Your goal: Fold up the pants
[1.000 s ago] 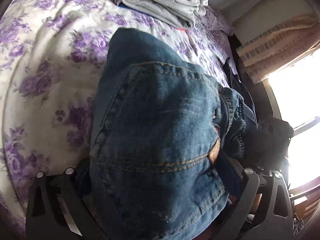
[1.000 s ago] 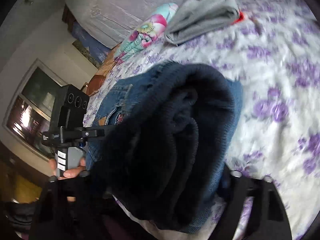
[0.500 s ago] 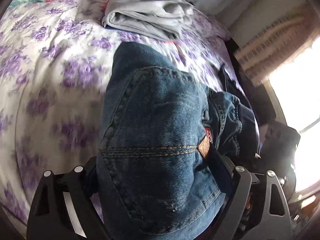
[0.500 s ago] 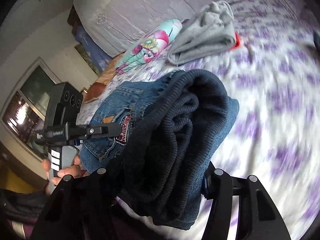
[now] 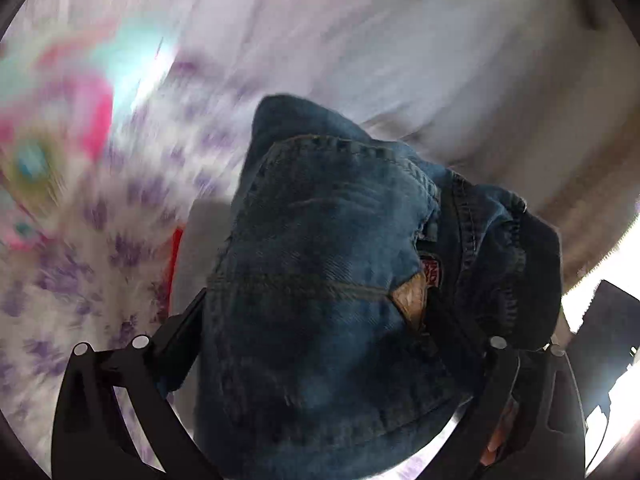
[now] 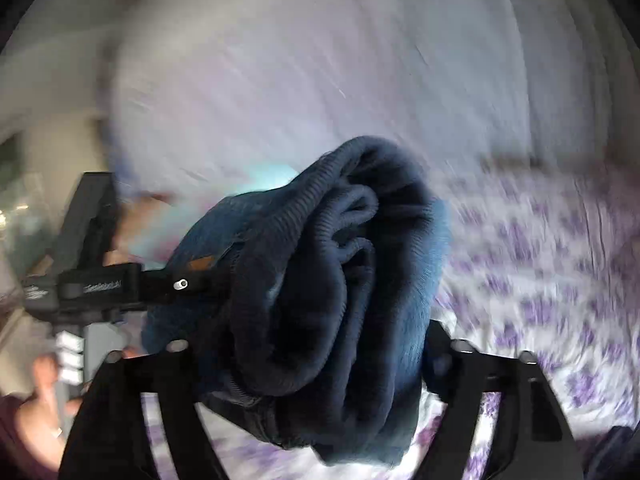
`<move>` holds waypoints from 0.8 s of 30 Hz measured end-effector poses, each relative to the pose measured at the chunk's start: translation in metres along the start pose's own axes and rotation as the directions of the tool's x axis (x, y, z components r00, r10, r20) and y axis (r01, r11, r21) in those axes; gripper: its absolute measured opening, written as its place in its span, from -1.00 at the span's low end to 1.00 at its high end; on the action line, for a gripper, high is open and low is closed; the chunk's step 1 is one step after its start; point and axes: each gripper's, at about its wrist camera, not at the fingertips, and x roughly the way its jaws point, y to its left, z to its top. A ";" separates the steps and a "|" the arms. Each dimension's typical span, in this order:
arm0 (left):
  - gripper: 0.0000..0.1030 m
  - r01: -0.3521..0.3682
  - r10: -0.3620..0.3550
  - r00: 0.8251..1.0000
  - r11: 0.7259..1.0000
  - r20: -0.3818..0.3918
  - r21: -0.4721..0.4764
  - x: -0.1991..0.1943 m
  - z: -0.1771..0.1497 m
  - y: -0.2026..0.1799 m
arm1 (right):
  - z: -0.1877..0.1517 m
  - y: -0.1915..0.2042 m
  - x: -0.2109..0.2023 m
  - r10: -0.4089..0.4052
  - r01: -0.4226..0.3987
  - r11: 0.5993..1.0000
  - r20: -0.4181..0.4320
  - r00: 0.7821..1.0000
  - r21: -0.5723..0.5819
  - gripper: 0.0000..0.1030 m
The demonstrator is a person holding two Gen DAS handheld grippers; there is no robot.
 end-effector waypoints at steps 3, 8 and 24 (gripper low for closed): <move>0.92 0.105 -0.129 0.989 0.962 -0.078 -0.252 0.064 -0.009 0.067 | -0.040 -0.032 0.058 -0.037 0.045 0.993 -0.074 0.997 0.109 0.87; 0.90 0.133 -0.135 0.991 0.981 -0.007 -0.138 0.019 -0.008 0.042 | -0.029 -0.025 -0.011 -0.011 0.000 0.994 0.106 0.994 0.106 0.88; 0.90 -0.474 0.378 0.857 0.845 0.350 0.249 -0.212 -0.321 -0.063 | -0.267 0.069 -0.312 -0.169 0.190 0.981 0.319 0.933 -0.037 0.93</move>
